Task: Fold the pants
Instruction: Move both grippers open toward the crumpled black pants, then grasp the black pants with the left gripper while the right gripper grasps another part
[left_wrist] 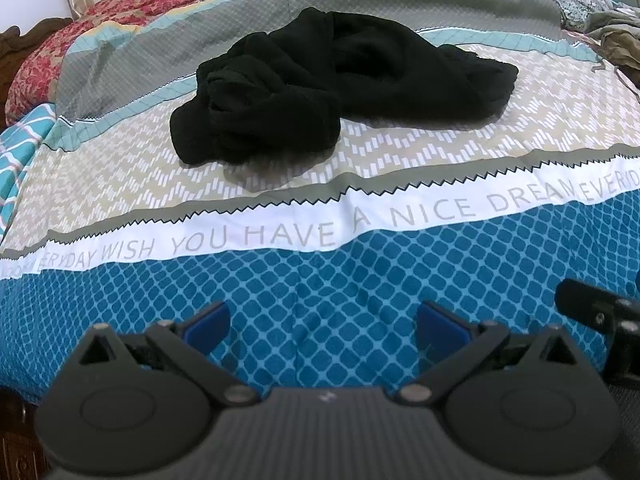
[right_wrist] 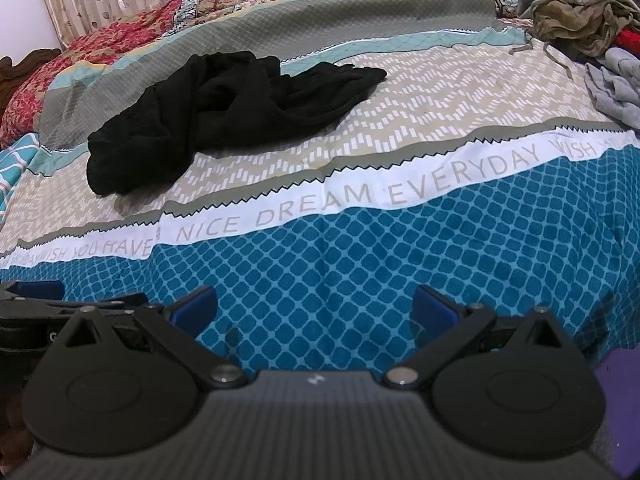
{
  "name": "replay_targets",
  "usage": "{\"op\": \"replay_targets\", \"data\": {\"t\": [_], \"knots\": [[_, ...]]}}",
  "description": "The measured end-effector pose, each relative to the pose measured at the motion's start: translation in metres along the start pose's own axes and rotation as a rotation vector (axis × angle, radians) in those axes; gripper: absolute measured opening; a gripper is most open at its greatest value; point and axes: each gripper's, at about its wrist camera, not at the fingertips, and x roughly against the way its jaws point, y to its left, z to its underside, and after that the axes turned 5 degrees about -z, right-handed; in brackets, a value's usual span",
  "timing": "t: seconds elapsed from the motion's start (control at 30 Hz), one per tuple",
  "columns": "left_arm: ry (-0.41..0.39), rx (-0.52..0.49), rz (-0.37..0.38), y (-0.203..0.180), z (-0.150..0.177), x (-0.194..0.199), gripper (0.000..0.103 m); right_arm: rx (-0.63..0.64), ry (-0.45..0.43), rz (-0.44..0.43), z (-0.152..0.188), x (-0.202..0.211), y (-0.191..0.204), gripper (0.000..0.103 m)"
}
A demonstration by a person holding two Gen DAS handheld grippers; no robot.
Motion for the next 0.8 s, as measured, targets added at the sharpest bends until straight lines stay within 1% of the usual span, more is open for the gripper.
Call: {"op": "replay_targets", "data": {"t": [0.3,0.37,0.4,0.47,0.57,0.6,0.63,0.67,0.77,0.8], "knots": [[0.014,0.006,0.022,0.001,-0.001,-0.001,0.103,-0.007,0.005,0.006,-0.001,-0.002,0.0,0.103],[0.019,0.015,0.052,0.003,-0.001,0.0,0.103,-0.005,0.005,0.008,-0.002,-0.001,0.0,0.103],[0.013,0.027,0.08,0.005,-0.001,0.002,0.103,-0.003,0.003,0.009,-0.003,-0.001,-0.001,0.103],[-0.033,0.052,0.118,0.012,-0.001,0.01,0.103,-0.004,-0.007,0.013,-0.006,0.001,-0.004,0.103],[-0.168,0.075,0.14,0.028,0.003,0.031,0.103,-0.01,-0.044,0.02,-0.016,0.006,-0.01,0.103],[-0.185,0.081,0.142,0.033,0.004,0.034,0.103,-0.013,-0.066,0.024,-0.02,0.01,-0.013,0.103],[-0.185,0.094,0.151,0.038,0.006,0.035,0.103,-0.018,-0.09,0.024,-0.024,0.014,-0.017,0.103],[-0.165,0.11,0.168,0.043,0.009,0.035,0.103,-0.022,-0.11,0.021,-0.027,0.017,-0.02,0.103],[-0.02,0.154,0.271,0.055,0.025,0.022,0.103,-0.024,-0.159,0.013,-0.036,0.022,-0.025,0.103],[0.015,0.158,0.294,0.056,0.029,0.017,0.103,-0.025,-0.169,0.013,-0.039,0.022,-0.027,0.1]]}}
